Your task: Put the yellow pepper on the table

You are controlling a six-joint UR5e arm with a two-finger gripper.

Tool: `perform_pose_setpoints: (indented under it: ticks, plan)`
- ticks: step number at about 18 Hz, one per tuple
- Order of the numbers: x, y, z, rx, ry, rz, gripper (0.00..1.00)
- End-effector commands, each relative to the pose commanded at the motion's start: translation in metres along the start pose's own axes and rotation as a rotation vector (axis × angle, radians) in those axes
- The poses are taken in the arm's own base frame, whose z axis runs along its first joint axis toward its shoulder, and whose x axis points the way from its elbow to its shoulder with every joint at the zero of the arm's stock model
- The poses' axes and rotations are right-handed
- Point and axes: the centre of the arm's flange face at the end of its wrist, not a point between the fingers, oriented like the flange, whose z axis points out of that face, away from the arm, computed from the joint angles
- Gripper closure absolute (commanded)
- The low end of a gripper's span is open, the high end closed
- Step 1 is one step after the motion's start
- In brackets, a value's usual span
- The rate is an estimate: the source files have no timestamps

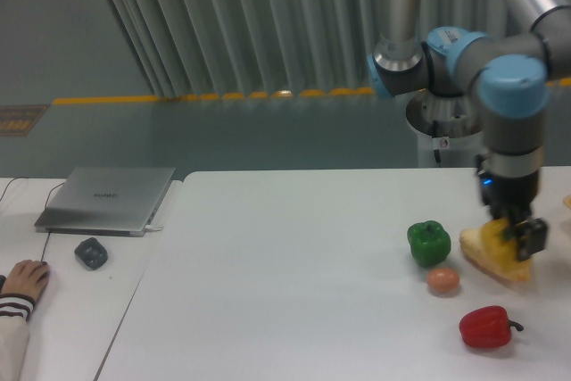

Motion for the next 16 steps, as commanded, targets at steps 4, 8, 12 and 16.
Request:
perform_pose_setpoints:
  ticks: [4, 8, 12, 16]
  plan:
    - [0.0, 0.052, 0.004, -0.003, -0.003, 0.022, 0.56]
    - [0.005, 0.104, 0.013, -0.003, 0.008, 0.064, 0.56]
    - [0.006, 0.138, 0.027, -0.025, -0.027, 0.121, 0.55]
    - [0.007, 0.155, 0.046, -0.009, -0.018, 0.113, 0.53]
